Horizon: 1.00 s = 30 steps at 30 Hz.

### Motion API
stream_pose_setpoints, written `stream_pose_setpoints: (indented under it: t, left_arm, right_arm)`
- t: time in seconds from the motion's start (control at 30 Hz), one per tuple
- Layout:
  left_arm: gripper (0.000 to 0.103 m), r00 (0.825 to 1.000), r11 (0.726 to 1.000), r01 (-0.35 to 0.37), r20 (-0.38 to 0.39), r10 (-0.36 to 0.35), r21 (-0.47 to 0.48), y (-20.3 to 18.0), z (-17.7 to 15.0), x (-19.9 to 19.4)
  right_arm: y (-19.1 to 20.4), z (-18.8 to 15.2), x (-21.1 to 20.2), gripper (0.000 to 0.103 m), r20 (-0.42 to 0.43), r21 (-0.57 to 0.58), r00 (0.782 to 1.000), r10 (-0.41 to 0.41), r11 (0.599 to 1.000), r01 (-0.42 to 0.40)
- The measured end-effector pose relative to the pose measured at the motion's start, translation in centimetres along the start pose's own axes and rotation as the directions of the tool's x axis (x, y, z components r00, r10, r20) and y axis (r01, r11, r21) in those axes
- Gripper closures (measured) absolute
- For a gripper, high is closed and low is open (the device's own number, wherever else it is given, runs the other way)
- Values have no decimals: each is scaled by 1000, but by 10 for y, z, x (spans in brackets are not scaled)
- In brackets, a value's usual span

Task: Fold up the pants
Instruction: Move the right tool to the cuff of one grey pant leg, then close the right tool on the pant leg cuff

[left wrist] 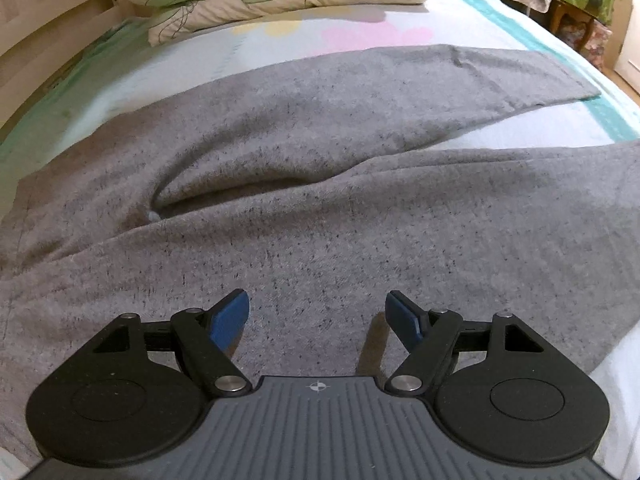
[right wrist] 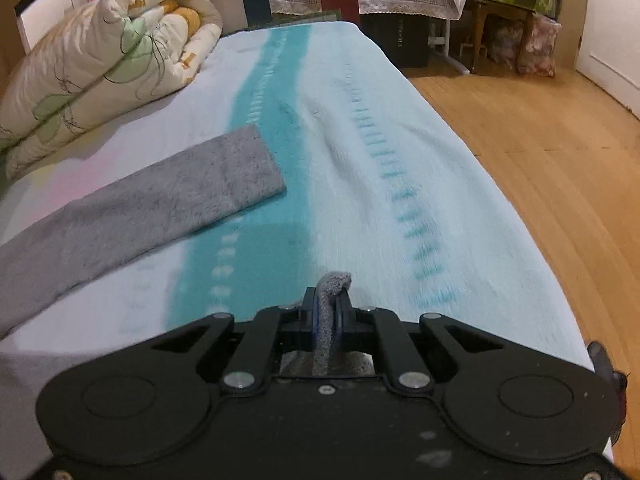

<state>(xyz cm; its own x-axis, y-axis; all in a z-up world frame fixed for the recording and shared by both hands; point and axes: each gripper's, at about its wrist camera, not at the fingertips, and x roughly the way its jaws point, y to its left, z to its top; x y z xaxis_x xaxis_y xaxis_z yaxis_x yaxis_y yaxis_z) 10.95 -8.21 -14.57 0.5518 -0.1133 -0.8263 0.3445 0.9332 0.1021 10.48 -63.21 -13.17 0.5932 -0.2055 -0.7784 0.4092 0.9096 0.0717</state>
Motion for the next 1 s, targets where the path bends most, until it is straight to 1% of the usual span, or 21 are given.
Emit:
stream_pose_setpoints:
  t: [0.1,0.13,0.17,0.2,0.23,0.3,0.4,0.47,0.53,0.6,0.63,0.67,0.7,0.73,0.77,0.8,0.83,0.87,0.9,0.93,1.0]
  left_arm:
    - [28,1000,1000,-6,-20,6,-3,1,-5,7]
    - [27,1000,1000,-8,-20,8,-2,2,-7,9]
    - [27,1000,1000,-6,-1,6,-1,3,-9,8]
    - [27,1000,1000,-6,6,6,1,3,-11,8]
    - [27,1000,1000,-6,9,6,3,3,-11,8]
    - [27,1000,1000,-4,6,4,-4,3,-11,8]
    - [28,1000,1000,5,-2,-5,-19,5,-10,8]
    - [28,1000,1000,6,-2,-6,-22,5,-11,8]
    - [27,1000,1000,3,1,-3,-16,5,-11,9]
    - [27,1000,1000,0,2,0,-14,5,-11,9]
    - [27,1000,1000,0,2,0,-14,4,-12,8]
    - [27,1000,1000,0,0,0,-14,4,-11,8]
    - [27,1000,1000,2,-4,-2,-14,4,-11,8]
    - [28,1000,1000,3,-7,-3,-12,4,-10,8]
    - [28,1000,1000,7,-14,-7,-7,5,-9,8]
    - [29,1000,1000,10,-19,-10,-4,5,-8,8]
    - [31,1000,1000,12,-22,-12,-4,6,-7,7]
    - [33,1000,1000,13,-22,-13,-6,8,-5,5]
    - [33,1000,1000,16,-18,-16,-7,10,-1,3]
    - [33,1000,1000,21,-9,-21,-6,11,5,2]
    - [33,1000,1000,27,5,-27,7,12,17,2]
  right_arm:
    - [2,3,23,95,-61,-19,997,-46,999,45]
    - [3,4,27,95,-64,-25,996,-56,998,54]
    - [3,5,25,93,-47,-24,996,-71,997,70]
    - [2,7,22,87,-41,-11,996,-83,997,82]
    - [0,7,17,82,-26,8,996,-89,996,90]
    - [-5,4,-2,79,44,61,992,-117,992,114]
    - [-17,-10,-31,76,60,134,991,-117,985,108]
    - [-17,-26,-50,74,76,134,991,-111,986,101]
    - [-5,-47,-67,74,71,89,996,-59,995,52]
    - [10,-66,-68,76,22,32,1000,18,999,-19]
    - [16,-74,-64,79,-10,16,999,33,999,-33]
    - [20,-80,-58,80,-42,14,999,25,1000,-24]
    - [21,-88,-50,82,-80,23,997,-7,1000,9]
    - [18,-93,-45,86,-94,43,995,-34,998,38]
    - [14,-95,-46,88,-68,83,997,-29,996,34]
    - [12,-93,-45,88,-75,113,997,-29,993,37]
    - [13,-89,-46,88,-85,117,995,-42,992,52]
    - [18,-84,-48,83,-88,92,994,-61,993,69]
    - [27,-76,-50,82,-71,41,994,-77,996,80]
    - [33,-67,-52,82,-50,1,996,-69,998,69]
    - [48,-46,-54,80,-10,-27,1000,-6,1000,6]
